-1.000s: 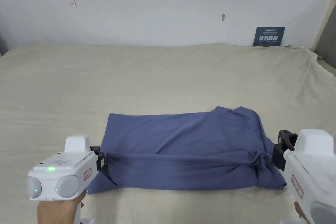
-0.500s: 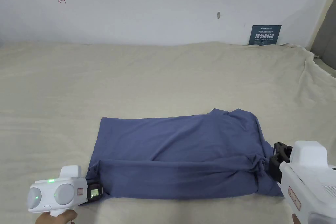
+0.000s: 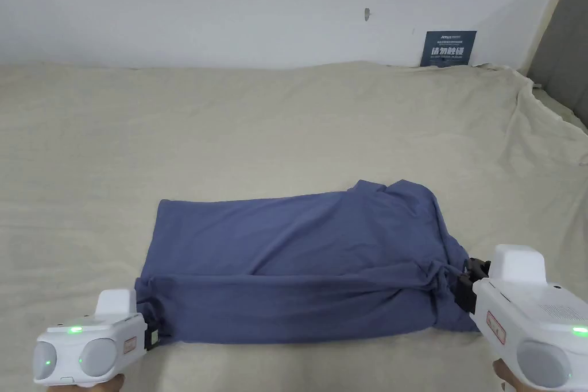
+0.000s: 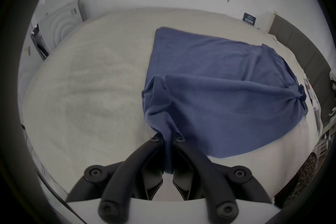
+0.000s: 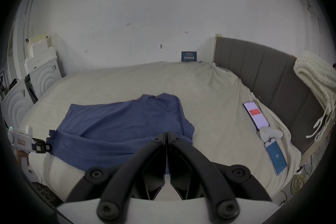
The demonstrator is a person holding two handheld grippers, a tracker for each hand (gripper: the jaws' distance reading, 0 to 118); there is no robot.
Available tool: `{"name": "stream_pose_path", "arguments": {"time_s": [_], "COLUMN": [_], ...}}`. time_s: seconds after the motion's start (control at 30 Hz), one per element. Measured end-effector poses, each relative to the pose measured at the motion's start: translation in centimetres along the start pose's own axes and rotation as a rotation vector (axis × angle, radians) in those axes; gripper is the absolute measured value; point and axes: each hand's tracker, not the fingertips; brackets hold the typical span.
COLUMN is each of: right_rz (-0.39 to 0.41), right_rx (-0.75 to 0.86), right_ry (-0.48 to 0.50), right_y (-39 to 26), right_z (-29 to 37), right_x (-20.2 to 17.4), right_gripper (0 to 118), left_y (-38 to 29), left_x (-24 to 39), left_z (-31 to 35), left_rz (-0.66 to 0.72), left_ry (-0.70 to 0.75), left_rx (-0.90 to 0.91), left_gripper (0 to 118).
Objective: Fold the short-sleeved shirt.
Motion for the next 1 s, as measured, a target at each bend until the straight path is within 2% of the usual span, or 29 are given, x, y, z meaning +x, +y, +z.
{"name": "stream_pose_path", "arguments": {"time_s": [0.03,0.07,0.1,0.13,0.17,0.2,0.47,0.5,0.57,0.63,0.67,0.77,1.0], "right_rz": [-0.004,-0.013,-0.018,-0.019,-0.022,-0.008,-0.016,-0.017,-0.028,-0.04,-0.039,-0.012,-0.036], "right_rx": [-0.03,-0.066,-0.105,-0.141,-0.177,-0.212,-0.379,-0.393,-0.402,-0.394,-0.389,-0.37,-0.297], "right_ry": [-0.015,-0.031,-0.029,-0.026,-0.016,-0.016,-0.043,-0.042,-0.018,0.017,0.019,0.032,0.058], "right_y": [-0.3,-0.6,-0.9,-1.2,-1.6,-2.0,-5.2,-5.5,-6.0,-6.2,-6.0,-5.9,-5.4], "right_z": [-0.7,-1.6,-2.6,-3.6,-4.7,-5.5,-12.1,-12.5,-13.2,-13.6,-13.4,-13.0,-8.7], "right_x": [0.4,0.7,1.2,1.7,2.1,2.2,3.8,3.8,4.2,4.8,4.8,5.2,6.8], "right_gripper": [5,15,38,56,67,69,69,66,52,16,8,8,8], "left_y": [0.3,0.6,0.9,1.2,1.4,1.7,2.1,2.0,1.8,1.7,1.6,1.5,1.0], "left_x": [0.0,0.0,-0.1,-0.2,-0.2,-0.3,-1.9,-1.9,-2.0,-2.2,-2.2,-2.8,-4.4], "left_z": [0.5,0.9,1.4,1.7,2.1,2.4,0.6,0.5,0.3,0.2,0.1,-0.1,1.1], "left_rz": [0.004,0.009,0.011,0.012,0.017,0.026,0.059,0.06,0.061,0.06,0.062,0.092,0.125], "left_ry": [-0.008,-0.013,-0.015,-0.019,-0.024,-0.032,-0.039,-0.037,-0.035,-0.032,-0.03,-0.033,-0.034], "left_rx": [0.004,0.01,0.022,0.032,0.04,0.044,0.046,0.04,0.034,0.028,0.026,0.023,0.026], "left_gripper": [6,6,6,6,6,6,6,6,6,6,6,6,6]}}
